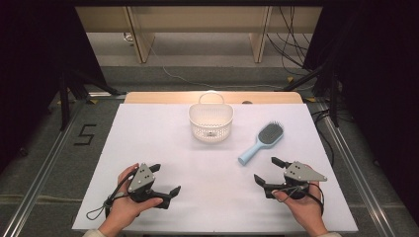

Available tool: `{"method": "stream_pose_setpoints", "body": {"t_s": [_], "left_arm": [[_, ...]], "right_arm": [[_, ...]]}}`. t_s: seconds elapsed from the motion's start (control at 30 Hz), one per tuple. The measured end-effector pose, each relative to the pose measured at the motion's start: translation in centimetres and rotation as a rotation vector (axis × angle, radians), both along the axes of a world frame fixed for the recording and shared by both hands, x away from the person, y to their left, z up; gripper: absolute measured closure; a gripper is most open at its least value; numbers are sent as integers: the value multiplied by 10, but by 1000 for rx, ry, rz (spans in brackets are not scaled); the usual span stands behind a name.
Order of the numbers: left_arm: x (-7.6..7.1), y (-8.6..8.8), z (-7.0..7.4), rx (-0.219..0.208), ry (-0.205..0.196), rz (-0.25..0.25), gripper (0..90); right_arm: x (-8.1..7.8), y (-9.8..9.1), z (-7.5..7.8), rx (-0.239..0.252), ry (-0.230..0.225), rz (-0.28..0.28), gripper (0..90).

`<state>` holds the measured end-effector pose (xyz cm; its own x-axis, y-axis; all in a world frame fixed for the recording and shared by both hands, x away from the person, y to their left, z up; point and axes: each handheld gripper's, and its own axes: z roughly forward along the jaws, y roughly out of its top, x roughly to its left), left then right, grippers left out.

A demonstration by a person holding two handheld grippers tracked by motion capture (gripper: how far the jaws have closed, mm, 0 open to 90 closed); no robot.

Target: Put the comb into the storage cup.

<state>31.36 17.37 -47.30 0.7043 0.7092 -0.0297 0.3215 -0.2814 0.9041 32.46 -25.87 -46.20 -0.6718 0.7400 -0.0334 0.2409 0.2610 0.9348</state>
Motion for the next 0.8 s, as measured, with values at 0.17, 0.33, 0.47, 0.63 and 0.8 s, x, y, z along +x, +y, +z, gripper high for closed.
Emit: {"method": "stream_pose_setpoints", "body": {"t_s": [0.17,0.33,0.47,0.63,0.8], "left_arm": [[0,-1,0,0,3,-8,0],[0,-2,0,-1,3,-11,0],[0,-2,-1,-4,9,-14,0],[0,-5,-2,-4,10,-22,1],[1,-5,-2,-6,10,-18,1]], "right_arm": [[-2,0,2,7,-12,-1,154],[2,3,2,6,-20,4,174],[7,6,3,-37,-53,-1,231],[23,18,7,-81,-32,56,579],[41,32,11,-162,16,77,788]]}}
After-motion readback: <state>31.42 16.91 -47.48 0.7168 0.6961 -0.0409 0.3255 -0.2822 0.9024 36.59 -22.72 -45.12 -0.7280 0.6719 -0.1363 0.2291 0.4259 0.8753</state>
